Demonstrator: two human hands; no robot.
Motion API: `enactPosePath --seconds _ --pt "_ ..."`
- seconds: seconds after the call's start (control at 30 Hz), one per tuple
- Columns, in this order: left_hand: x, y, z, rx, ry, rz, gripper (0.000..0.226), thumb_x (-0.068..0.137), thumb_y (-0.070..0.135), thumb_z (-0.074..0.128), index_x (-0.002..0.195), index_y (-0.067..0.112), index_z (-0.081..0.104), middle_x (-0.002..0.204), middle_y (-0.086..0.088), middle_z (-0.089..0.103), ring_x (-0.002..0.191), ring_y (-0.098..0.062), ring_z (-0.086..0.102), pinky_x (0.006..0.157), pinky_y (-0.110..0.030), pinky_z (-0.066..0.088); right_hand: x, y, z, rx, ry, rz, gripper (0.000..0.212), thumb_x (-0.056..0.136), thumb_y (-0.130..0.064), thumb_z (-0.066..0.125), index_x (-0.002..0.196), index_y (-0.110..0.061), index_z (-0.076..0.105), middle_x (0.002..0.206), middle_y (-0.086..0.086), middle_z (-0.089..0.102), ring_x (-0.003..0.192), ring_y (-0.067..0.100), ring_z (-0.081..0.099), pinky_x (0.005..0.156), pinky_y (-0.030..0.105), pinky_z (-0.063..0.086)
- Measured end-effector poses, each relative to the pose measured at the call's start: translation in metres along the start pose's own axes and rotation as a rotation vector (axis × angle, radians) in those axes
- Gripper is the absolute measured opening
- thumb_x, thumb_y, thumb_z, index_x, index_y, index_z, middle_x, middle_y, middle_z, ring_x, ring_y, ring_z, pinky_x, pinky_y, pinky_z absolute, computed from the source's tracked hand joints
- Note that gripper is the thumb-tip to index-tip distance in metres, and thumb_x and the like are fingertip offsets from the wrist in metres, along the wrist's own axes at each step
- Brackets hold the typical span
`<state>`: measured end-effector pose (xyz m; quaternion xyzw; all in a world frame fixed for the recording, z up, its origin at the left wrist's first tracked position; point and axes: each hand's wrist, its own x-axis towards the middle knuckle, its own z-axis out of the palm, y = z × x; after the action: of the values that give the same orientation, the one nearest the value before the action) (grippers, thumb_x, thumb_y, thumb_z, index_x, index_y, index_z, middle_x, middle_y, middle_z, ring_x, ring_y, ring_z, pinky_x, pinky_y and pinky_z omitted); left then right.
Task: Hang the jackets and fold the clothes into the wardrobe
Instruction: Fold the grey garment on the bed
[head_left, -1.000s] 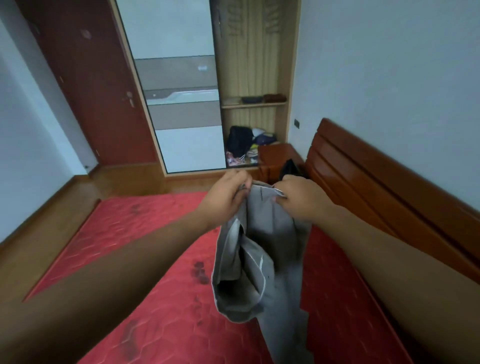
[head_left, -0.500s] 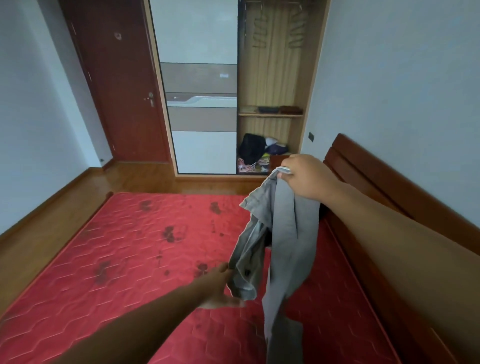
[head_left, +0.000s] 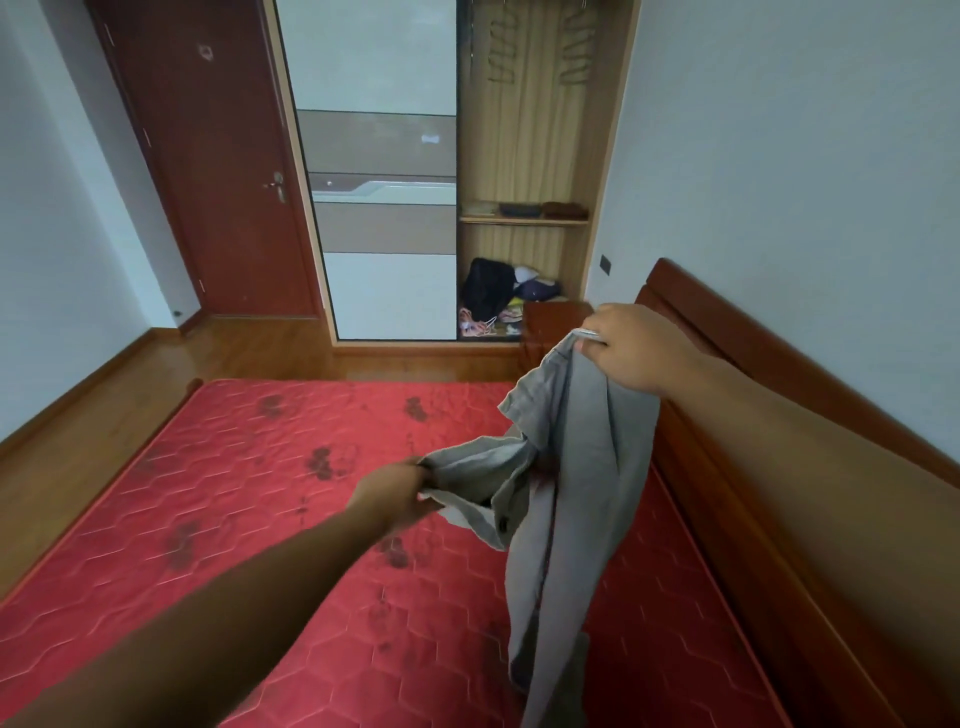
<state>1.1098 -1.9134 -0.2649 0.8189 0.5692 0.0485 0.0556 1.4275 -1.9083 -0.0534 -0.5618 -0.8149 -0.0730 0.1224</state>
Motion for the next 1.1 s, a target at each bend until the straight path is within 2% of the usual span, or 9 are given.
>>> enactPosePath --seconds 0.13,0.27,0.33,0.53,0.63,0.7,0.77,0.93,1.1 --pt "0.014 -0.027 -0.034 -0.078 -0.005 -0.045 0.052 0.102 0.053 0.047 0.089 0.007 0.068 0.085 -0.011 0.067 0.077 -0.029 0.062 0.060 -0.035 0.040 -0.005 0.011 0.011 -0.064 -0.110 0.005 0.032 0.104 -0.035 0.044 0.096 -0.015 0.067 0.092 0.000 0.052 0.089 0.023 0.056 0.079 0.039 0.046" --pt "0.013 -0.062 -0.080 -0.313 0.092 -0.101 0.050 0.099 0.043 0.059 0.061 0.011 0.049 0.057 -0.004 0.040 0.050 -0.018 0.036 0.050 -0.033 0.025 -0.012 0.029 0.018 -0.090 -0.197 0.055 0.037 0.107 -0.040 0.039 0.096 -0.017 0.067 0.089 -0.003 0.049 0.089 0.021 0.056 0.079 0.038 0.044" --pt "0.011 -0.075 -0.107 -0.425 0.141 -0.104 0.048 0.097 0.037 0.064 0.059 0.015 0.045 0.057 -0.002 0.032 0.050 -0.013 0.028 0.050 -0.031 0.021 -0.012 0.032 0.017 -0.037 -0.196 0.070 0.040 0.107 -0.043 0.039 0.090 -0.019 0.066 0.087 -0.003 0.050 0.086 0.020 0.055 0.077 0.037 0.042" --pt "0.016 -0.077 -0.204 -0.605 0.171 -0.017 0.044 0.097 0.019 0.067 0.059 0.014 0.046 0.059 -0.001 0.033 0.056 -0.013 0.031 0.053 -0.028 0.024 0.008 0.031 -0.006 0.034 -0.123 0.021 0.038 0.105 -0.042 0.048 0.079 -0.018 0.065 0.080 -0.005 0.053 0.080 0.019 0.055 0.075 0.038 0.045" --pt "0.011 -0.075 -0.254 -0.629 0.166 0.035 0.035 0.100 0.015 0.063 0.070 -0.002 0.057 0.070 -0.007 0.052 0.067 -0.017 0.046 0.064 -0.031 0.038 0.019 0.034 -0.026 0.045 -0.065 0.034 0.033 0.102 -0.041 0.054 0.079 -0.020 0.064 0.081 -0.003 0.058 0.081 0.019 0.057 0.077 0.040 0.047" --pt "0.006 -0.069 -0.287 -0.611 0.202 0.069 0.025 0.101 0.011 0.060 0.078 0.004 0.069 0.078 -0.004 0.064 0.074 -0.013 0.056 0.073 -0.031 0.045 0.027 0.035 -0.041 0.101 0.012 0.068 0.037 0.101 -0.040 0.056 0.076 -0.014 0.065 0.080 0.001 0.061 0.079 0.019 0.058 0.076 0.040 0.048" --pt "-0.001 -0.058 -0.325 -0.574 0.258 0.104 0.029 0.101 0.009 0.058 0.074 0.011 0.069 0.072 0.004 0.062 0.070 -0.007 0.054 0.069 -0.028 0.043 0.036 0.036 -0.062 0.187 0.122 0.104 0.039 0.100 -0.038 0.060 0.070 -0.013 0.063 0.073 0.000 0.059 0.073 0.018 0.056 0.066 0.034 0.042" --pt "-0.008 -0.044 -0.406 -0.669 0.548 0.106 0.023 0.103 0.016 0.055 0.090 -0.001 0.064 0.082 -0.006 0.062 0.075 -0.014 0.056 0.072 -0.032 0.044 0.056 0.028 -0.124 0.350 0.441 0.028 0.039 0.100 -0.026 0.062 0.063 -0.012 0.059 0.071 0.005 0.059 0.070 0.020 0.057 0.066 0.034 0.040" --pt "0.001 -0.035 -0.413 -0.481 0.515 0.001 0.022 0.101 0.005 0.046 0.089 0.002 0.064 0.084 -0.004 0.063 0.082 -0.016 0.055 0.074 -0.026 0.043 0.073 0.020 -0.144 0.281 0.323 -0.001 0.044 0.104 -0.026 0.054 0.063 -0.012 0.046 0.067 0.005 0.055 0.071 0.026 0.058 0.066 0.035 0.040"
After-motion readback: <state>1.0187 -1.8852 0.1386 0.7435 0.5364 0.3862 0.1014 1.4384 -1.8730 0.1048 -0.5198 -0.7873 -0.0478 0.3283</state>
